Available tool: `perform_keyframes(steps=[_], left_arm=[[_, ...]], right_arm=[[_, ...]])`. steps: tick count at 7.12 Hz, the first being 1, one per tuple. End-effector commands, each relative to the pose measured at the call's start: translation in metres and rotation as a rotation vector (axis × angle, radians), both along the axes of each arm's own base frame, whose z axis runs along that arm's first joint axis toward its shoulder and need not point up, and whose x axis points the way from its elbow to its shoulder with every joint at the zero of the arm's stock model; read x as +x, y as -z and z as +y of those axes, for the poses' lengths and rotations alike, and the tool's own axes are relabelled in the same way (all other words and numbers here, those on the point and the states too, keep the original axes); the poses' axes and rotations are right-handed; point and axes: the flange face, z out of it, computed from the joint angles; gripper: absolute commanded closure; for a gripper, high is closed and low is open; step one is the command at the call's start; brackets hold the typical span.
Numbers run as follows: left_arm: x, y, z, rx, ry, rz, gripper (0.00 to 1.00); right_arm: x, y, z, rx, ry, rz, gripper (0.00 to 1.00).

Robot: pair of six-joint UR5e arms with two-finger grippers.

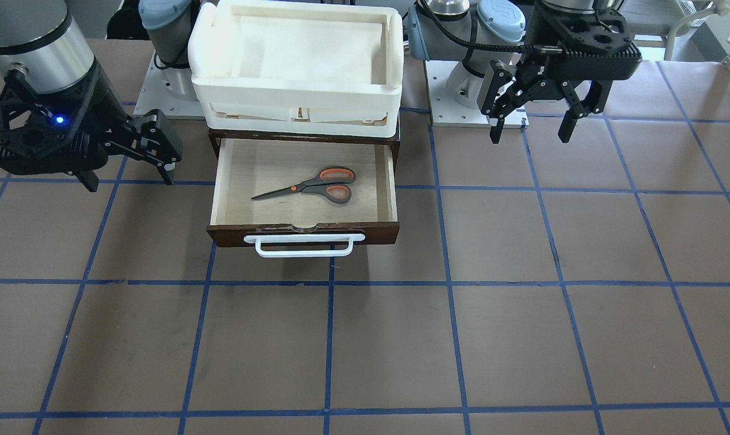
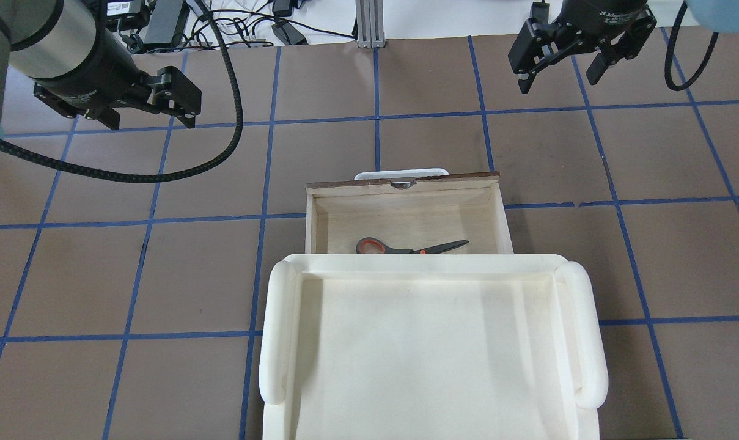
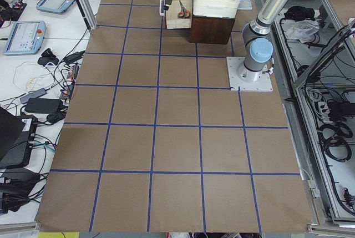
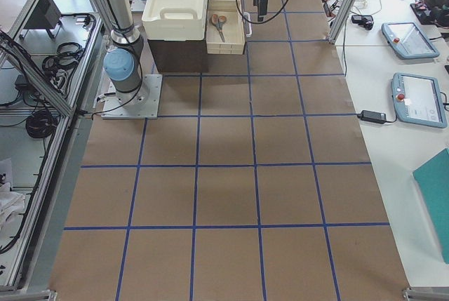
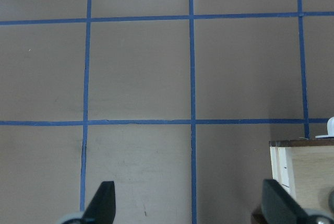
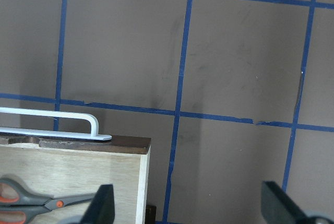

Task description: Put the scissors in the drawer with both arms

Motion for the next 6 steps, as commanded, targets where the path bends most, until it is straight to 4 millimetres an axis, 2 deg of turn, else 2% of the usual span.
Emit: perform_keyframes(steps=[1, 6], left_arm=[[0.0, -0.0097, 0.0011, 0.104, -0.017, 0.023, 0.0], [-0.003, -0.008, 0.002, 0.114, 0.003, 0.042, 0.0]], right_arm=[[-0.0001, 0.0009, 0.0003, 0.004, -0.002, 0.001, 0.0], [0.0002, 0.0023, -0.0003, 0.005, -0.002, -0.002, 0.0]])
